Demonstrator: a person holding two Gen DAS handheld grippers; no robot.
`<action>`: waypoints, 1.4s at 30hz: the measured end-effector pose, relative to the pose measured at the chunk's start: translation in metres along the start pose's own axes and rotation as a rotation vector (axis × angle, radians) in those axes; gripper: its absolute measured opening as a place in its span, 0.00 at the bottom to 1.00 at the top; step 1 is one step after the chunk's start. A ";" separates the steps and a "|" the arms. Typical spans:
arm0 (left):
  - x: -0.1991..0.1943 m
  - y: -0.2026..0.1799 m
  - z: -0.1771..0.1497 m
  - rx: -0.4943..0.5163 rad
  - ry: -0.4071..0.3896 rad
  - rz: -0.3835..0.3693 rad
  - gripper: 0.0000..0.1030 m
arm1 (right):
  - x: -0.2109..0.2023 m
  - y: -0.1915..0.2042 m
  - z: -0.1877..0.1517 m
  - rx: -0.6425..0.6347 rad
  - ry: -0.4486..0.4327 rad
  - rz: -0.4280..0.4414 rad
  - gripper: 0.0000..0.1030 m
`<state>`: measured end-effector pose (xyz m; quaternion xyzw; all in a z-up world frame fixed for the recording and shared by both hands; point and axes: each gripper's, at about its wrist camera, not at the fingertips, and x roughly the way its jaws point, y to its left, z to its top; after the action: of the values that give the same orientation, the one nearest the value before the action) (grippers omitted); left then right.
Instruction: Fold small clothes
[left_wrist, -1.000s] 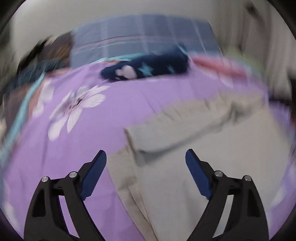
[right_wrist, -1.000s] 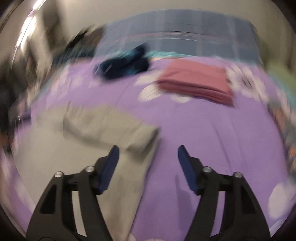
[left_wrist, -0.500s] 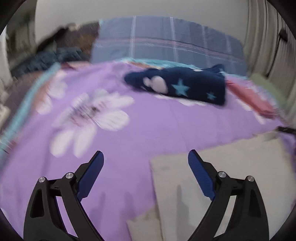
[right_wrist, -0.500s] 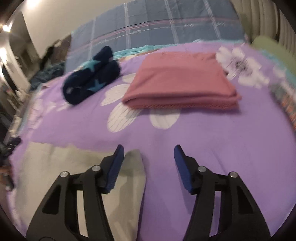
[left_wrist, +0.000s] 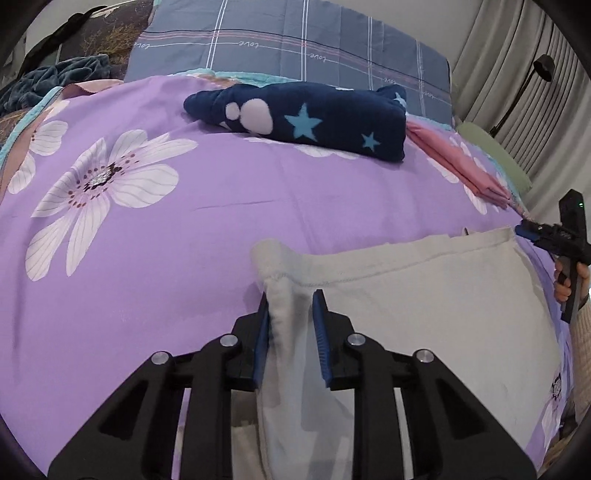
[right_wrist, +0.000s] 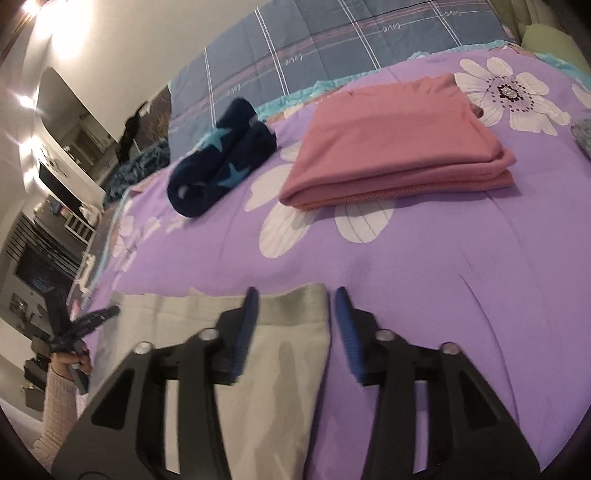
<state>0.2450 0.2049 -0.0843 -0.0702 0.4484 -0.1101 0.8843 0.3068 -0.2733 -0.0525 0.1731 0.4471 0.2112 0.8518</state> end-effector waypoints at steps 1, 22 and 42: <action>0.001 0.001 -0.001 -0.014 0.007 -0.003 0.25 | 0.001 0.001 -0.001 -0.007 0.008 0.007 0.54; -0.077 0.002 0.006 0.039 -0.151 0.091 0.09 | 0.023 0.055 0.012 -0.115 0.013 -0.043 0.07; -0.177 -0.021 -0.171 -0.041 -0.172 0.069 0.73 | -0.103 0.015 -0.149 -0.028 -0.037 -0.110 0.33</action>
<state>0.0021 0.2256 -0.0425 -0.0819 0.3752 -0.0640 0.9211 0.1271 -0.2982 -0.0548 0.1403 0.4372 0.1670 0.8725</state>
